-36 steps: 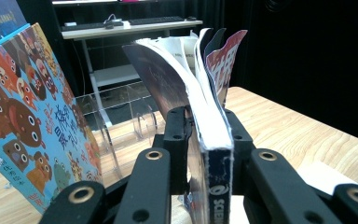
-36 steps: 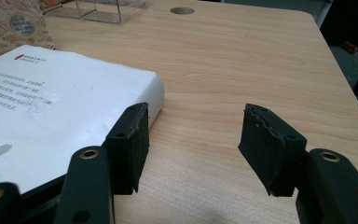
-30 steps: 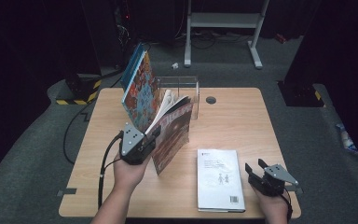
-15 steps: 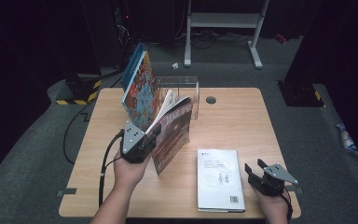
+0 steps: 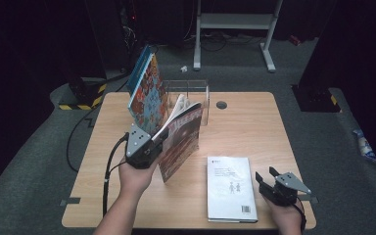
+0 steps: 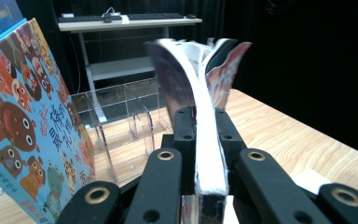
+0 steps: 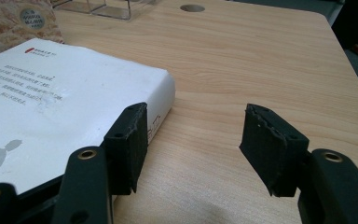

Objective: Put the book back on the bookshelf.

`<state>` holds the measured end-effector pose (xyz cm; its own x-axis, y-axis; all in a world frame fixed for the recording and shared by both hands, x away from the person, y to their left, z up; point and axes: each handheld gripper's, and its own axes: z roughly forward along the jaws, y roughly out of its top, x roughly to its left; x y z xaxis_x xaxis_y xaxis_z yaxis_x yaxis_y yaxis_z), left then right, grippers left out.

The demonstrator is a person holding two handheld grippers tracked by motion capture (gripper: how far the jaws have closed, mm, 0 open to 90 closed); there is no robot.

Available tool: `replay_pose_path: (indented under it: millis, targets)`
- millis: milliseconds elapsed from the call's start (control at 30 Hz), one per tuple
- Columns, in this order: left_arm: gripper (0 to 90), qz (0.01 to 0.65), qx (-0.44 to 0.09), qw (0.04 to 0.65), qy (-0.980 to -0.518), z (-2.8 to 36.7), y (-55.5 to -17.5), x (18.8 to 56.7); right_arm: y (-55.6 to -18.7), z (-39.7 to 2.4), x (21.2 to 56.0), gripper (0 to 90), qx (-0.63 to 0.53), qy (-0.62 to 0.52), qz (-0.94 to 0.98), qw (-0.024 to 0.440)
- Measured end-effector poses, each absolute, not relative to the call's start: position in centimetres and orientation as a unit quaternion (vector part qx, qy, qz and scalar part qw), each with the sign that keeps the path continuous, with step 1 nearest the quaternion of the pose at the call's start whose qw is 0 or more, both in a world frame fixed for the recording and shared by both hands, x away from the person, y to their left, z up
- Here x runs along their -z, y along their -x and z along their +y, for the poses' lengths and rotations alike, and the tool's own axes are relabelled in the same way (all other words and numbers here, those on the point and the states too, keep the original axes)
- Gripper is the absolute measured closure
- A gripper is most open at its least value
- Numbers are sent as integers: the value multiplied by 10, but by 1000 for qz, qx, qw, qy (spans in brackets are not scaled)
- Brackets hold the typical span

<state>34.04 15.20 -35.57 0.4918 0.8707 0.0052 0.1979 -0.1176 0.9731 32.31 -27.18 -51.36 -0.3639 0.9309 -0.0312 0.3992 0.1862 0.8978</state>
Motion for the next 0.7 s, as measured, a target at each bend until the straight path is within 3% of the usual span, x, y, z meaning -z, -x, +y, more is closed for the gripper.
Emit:
replay_pose_path:
  millis: [700]
  targets:
    - [840,406,-313,537,-669,147,-348,348,-323,-274,513,405,-434,-475,701,307]
